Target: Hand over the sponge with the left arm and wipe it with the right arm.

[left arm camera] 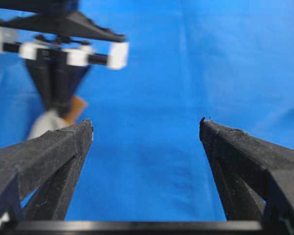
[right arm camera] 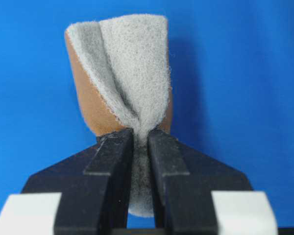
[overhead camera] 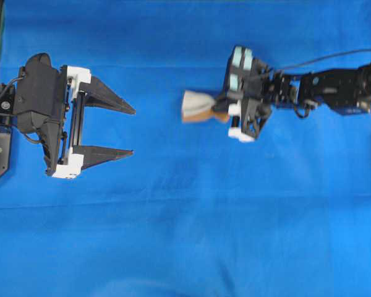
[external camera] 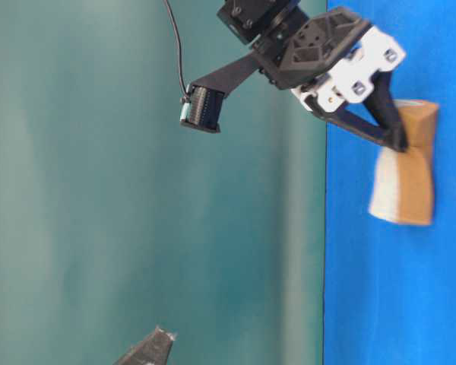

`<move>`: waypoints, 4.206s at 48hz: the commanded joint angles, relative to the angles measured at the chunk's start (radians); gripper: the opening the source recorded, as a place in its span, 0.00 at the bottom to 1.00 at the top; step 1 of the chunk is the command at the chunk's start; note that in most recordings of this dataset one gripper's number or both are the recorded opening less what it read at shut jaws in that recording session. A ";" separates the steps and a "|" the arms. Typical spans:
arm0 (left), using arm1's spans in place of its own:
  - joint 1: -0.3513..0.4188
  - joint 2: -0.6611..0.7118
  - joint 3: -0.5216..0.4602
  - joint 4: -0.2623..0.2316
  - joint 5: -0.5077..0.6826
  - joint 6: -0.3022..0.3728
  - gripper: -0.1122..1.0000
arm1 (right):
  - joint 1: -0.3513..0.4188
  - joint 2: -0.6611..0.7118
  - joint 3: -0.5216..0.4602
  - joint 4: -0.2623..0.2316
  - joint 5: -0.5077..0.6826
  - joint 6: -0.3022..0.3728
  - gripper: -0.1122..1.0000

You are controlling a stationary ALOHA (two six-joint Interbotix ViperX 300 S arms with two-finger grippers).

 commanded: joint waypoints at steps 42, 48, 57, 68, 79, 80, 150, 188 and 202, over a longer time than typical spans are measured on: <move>-0.005 -0.003 -0.011 0.000 -0.009 0.008 0.91 | 0.354 -0.021 -0.005 0.038 0.005 0.135 0.23; -0.005 -0.003 -0.012 0.000 -0.011 0.006 0.91 | 0.399 -0.021 -0.009 0.037 0.006 0.147 0.23; -0.005 -0.003 -0.012 0.000 -0.011 -0.005 0.91 | 0.431 -0.021 -0.028 0.035 0.025 0.146 0.23; -0.005 -0.003 -0.012 0.000 -0.011 -0.005 0.91 | 0.356 -0.026 -0.020 0.021 0.044 0.127 0.23; -0.005 -0.003 -0.011 0.000 -0.011 -0.006 0.91 | 0.184 -0.035 -0.012 -0.044 0.048 0.106 0.23; -0.005 -0.003 -0.011 0.000 -0.011 -0.006 0.91 | 0.169 -0.035 -0.012 -0.051 0.048 0.104 0.23; -0.005 -0.002 -0.011 -0.002 -0.009 0.002 0.91 | 0.436 -0.034 -0.057 -0.052 0.049 0.242 0.23; -0.011 -0.003 -0.009 0.000 -0.008 -0.006 0.91 | 0.060 -0.009 -0.017 -0.170 0.057 0.227 0.23; -0.011 -0.002 -0.009 0.000 -0.008 -0.006 0.91 | 0.089 -0.008 -0.020 -0.172 0.040 0.227 0.23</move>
